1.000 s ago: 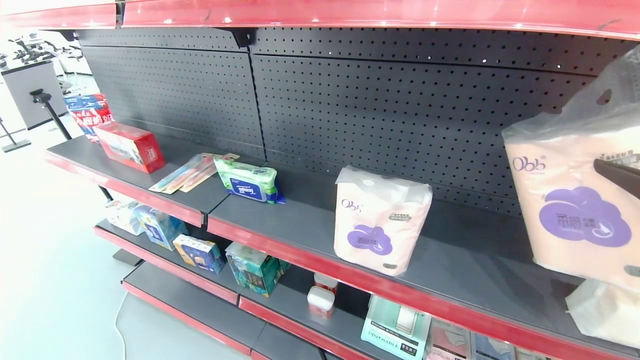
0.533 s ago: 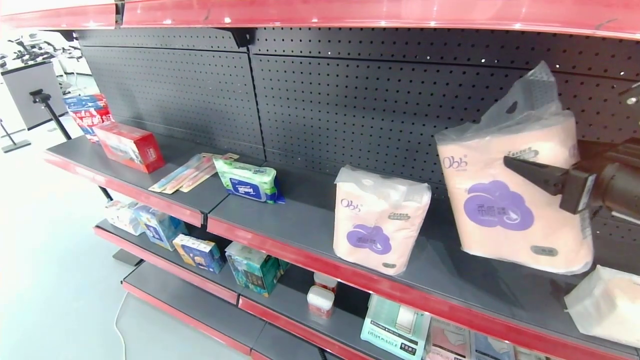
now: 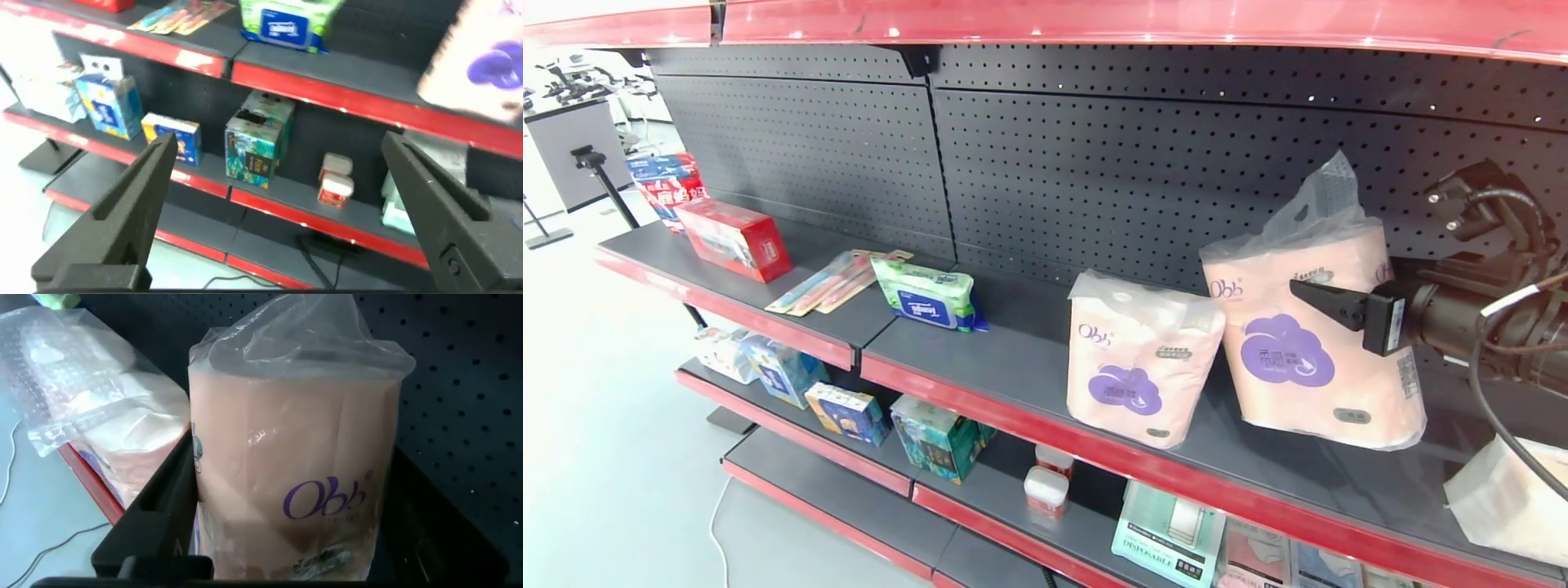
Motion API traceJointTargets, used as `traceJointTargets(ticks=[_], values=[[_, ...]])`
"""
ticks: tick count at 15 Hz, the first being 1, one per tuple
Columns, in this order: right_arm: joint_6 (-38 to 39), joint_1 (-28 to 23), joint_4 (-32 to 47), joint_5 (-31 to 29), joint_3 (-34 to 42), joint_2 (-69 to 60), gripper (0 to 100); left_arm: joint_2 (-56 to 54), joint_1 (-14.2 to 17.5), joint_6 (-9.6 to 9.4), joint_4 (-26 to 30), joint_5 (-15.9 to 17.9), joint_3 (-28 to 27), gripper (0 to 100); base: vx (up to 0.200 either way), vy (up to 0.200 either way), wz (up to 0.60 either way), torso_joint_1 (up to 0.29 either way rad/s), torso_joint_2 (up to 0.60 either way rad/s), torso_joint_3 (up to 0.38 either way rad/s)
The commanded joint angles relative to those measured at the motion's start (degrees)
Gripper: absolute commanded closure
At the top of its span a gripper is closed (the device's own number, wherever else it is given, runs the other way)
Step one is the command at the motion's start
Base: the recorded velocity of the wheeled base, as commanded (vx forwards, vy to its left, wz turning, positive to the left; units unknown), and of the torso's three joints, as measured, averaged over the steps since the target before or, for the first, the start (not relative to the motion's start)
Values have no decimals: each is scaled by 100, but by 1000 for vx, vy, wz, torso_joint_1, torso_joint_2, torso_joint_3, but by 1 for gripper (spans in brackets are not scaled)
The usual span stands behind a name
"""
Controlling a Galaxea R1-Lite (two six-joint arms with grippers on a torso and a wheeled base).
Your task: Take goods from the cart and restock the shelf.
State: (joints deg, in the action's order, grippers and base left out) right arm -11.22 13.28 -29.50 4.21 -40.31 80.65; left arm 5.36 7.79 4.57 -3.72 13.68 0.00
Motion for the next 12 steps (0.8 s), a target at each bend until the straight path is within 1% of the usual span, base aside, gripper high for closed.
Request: traceJointTargets(ticks=[1,2,3,4,5,6,7,9,11,12], values=[[-3,-9,-12,1,-38,179,100,9,3,-53,3,74,0,0,0,0,0,0,0,0],[-3,-9,-12,1,-47,205,100,9,3,-114,3,82,0,0,0,0,0,0,0,0],[-3,-18,-12,1,-38,205,100,9,3,-97,11,47,0,0,0,0,0,0,0,0],[-3,-36,-12,1,-38,205,100,26,118,-9,3,-313,0,0,0,0,0,0,0,0],[-3,-36,-12,1,-47,214,100,17,328,193,-15,-682,0,0,0,0,0,0,0,0],[-12,-36,-12,1,-47,232,100,9,328,299,-24,-832,0,0,0,0,0,0,0,0],[-12,-36,-21,1,-55,249,100,9,328,220,-24,-1007,0,0,0,0,0,0,0,0],[-12,-44,-21,1,-82,249,100,17,320,-132,-15,-1306,0,0,0,0,0,0,0,0],[-21,-71,-12,1,-82,249,100,17,328,-141,-41,-1341,0,0,0,0,0,0,0,0],[-30,-80,-21,1,-91,249,100,17,328,-158,-243,-1350,0,0,0,0,0,0,0,0]])
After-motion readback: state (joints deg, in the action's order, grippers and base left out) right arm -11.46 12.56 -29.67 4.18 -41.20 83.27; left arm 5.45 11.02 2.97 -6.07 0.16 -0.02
